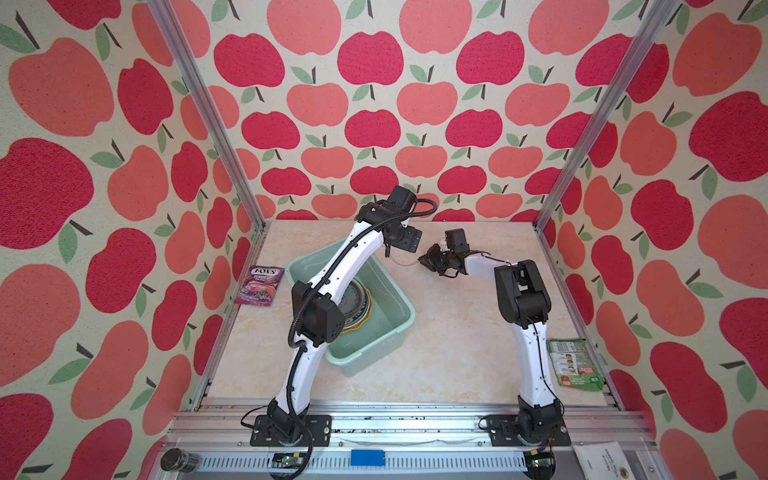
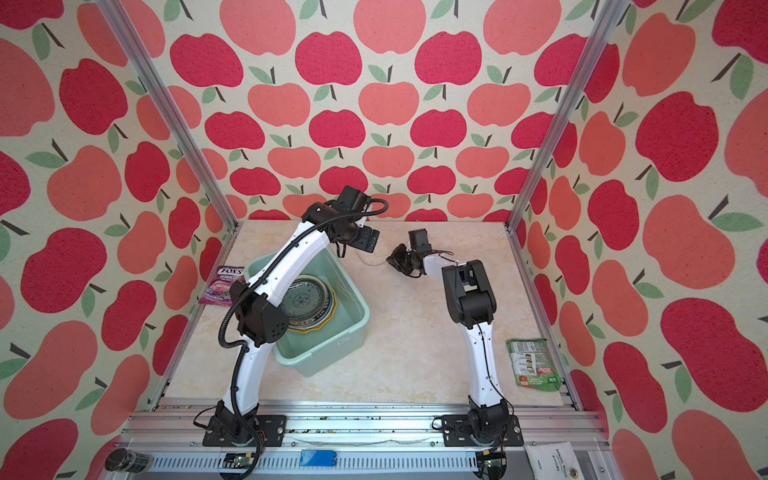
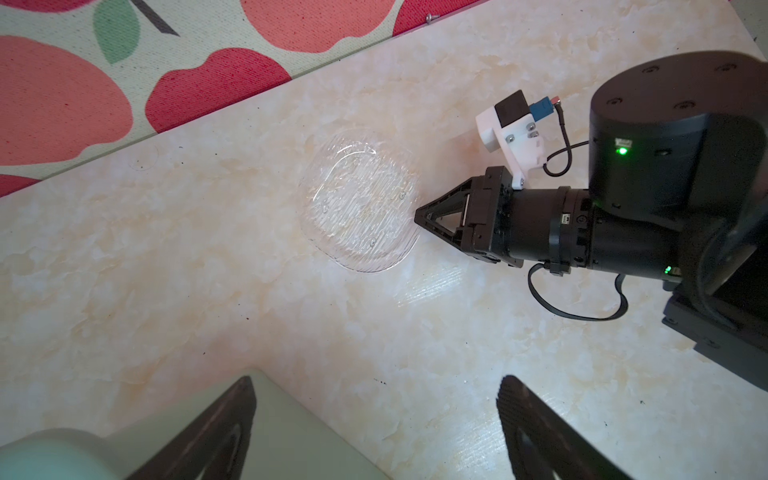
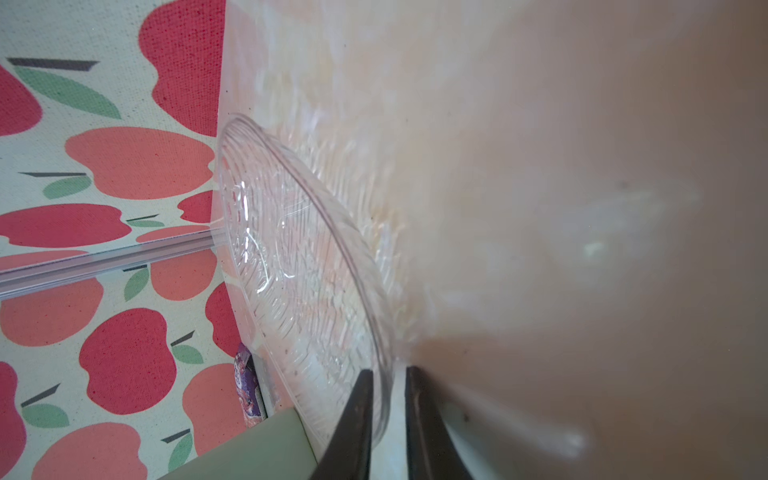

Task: Place the plates into the plastic bin on the countertop
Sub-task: 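Carry the clear plate over the bin with the right gripper while the left draws back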

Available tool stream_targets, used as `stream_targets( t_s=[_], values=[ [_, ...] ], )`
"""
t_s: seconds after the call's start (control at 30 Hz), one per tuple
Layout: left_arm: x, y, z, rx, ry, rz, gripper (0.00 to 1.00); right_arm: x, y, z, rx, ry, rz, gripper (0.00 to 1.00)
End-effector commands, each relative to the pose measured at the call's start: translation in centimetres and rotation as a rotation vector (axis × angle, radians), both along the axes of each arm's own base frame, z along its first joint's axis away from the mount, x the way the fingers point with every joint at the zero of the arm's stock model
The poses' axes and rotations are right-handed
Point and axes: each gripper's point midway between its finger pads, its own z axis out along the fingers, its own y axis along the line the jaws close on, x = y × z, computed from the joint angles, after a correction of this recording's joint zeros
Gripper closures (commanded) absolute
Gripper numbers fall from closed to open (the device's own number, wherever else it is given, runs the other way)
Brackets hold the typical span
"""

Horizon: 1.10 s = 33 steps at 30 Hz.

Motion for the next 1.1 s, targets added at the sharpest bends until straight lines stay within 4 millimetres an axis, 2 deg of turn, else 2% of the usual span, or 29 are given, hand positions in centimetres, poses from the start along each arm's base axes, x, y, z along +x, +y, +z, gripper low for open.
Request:
stream_targets(
  t_s=[0.0, 0.17, 0.33, 0.5, 0.63, 0.8, 0.9, 1.07],
  values=[
    [-0.5, -0.3, 1.0, 0.013, -0.026, -0.004, 0.06, 0.8, -0.4, -0.8, 0.008, 0.016, -0.026, 0.89],
    [-0.8, -0.4, 2.5, -0.035, -0.048, 0.025, 0.06, 1.1, -0.9, 0.3, 0.029, 0.0, -0.047, 0.95],
    [-1.5, -0.1, 4.3, -0.074, -0.085, 0.054, 0.06, 0.9, -2.5, 2.5, 0.06, -0.024, -0.089, 0.99],
    [-3.2, 0.2, 7.2, -0.119, -0.161, 0.066, 0.06, -0.8, -3.9, 5.5, 0.07, -0.043, -0.112, 1.0],
    [-5.9, 0.5, 8.7, -0.166, -0.175, 0.044, 0.05, -3.3, -4.9, 8.1, 0.061, -0.042, -0.12, 1.0],
    [-10.4, 2.1, 9.8, -0.191, -0.152, 0.046, 0.04, -6.9, -6.3, 12.1, 0.016, -0.064, -0.114, 1.0],
    [-13.2, 3.9, 10.5, -0.223, -0.149, 0.058, 0.03, -9.2, -7.0, 14.8, -0.025, -0.09, -0.108, 1.0],
    [-17.5, 8.6, 11.4, -0.278, -0.182, 0.128, 0.0, -12.8, -7.3, 19.2, -0.083, -0.134, -0.08, 1.0]
  ],
)
